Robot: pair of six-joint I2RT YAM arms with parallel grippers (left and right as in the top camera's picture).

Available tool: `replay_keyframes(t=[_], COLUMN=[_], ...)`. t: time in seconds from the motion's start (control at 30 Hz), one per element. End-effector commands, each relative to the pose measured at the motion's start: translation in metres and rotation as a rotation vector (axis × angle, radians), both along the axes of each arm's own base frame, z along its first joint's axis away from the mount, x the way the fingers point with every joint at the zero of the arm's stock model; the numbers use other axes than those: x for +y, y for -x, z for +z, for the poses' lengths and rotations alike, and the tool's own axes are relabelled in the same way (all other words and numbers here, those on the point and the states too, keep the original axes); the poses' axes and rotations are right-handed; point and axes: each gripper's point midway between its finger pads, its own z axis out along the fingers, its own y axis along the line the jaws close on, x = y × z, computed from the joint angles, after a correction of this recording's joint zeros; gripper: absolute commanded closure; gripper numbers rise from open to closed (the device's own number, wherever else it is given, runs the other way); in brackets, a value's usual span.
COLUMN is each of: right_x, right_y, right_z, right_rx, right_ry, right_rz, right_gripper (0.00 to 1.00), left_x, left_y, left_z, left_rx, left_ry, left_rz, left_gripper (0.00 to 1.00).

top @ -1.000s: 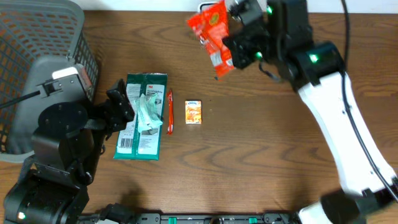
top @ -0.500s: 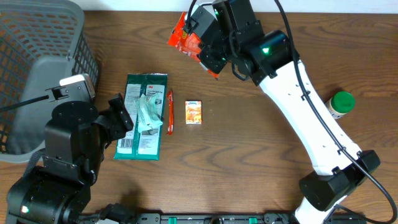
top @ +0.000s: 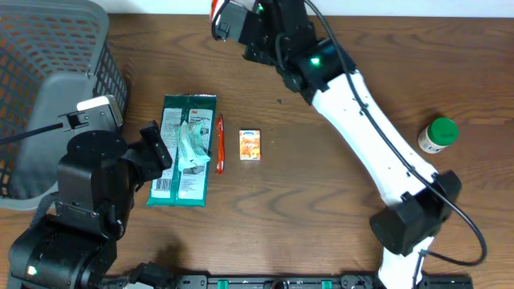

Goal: Scan the item barcode
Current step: 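Hold the red snack bag up in front of the white scanner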

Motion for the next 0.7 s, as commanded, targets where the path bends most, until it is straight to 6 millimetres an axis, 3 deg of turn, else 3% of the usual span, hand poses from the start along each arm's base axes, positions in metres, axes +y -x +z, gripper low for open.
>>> replay_keyframes(t=[0.0,0.2,0.37,0.47,0.67], right_x=[0.002,0.005,-0.003,-0.016,-0.034], right_y=[-0.030,-0.088,-0.123,-0.147,-0.169], right_z=[-0.010,-0.032,-0.058,-0.089,-0.137], right_rx=[-0.130,-0.350,-0.486,-0.542,-0.576], right_ry=[0.141,0.271,0.377,0.429,0.448], right_rz=[-0.020,-0.105,-0.170,-0.202,-0.239], right_gripper=[0.99,0.99,0.99,0.99,0.99], left_x=[0.003,0.003,0.003,0.003,0.003], left_y=[0.001,0.001,0.001,0.001,0.001], left_z=[0.002,0.002,0.002,0.002,0.002], left_rx=[-0.005,-0.005,-0.005,-0.005,-0.005], left_ry=[-0.014,-0.014,-0.014,-0.014,-0.014], left_rz=[0.009,0.009,0.009,0.009,0.009], left_gripper=[0.18,0.18,0.18,0.18,0.18])
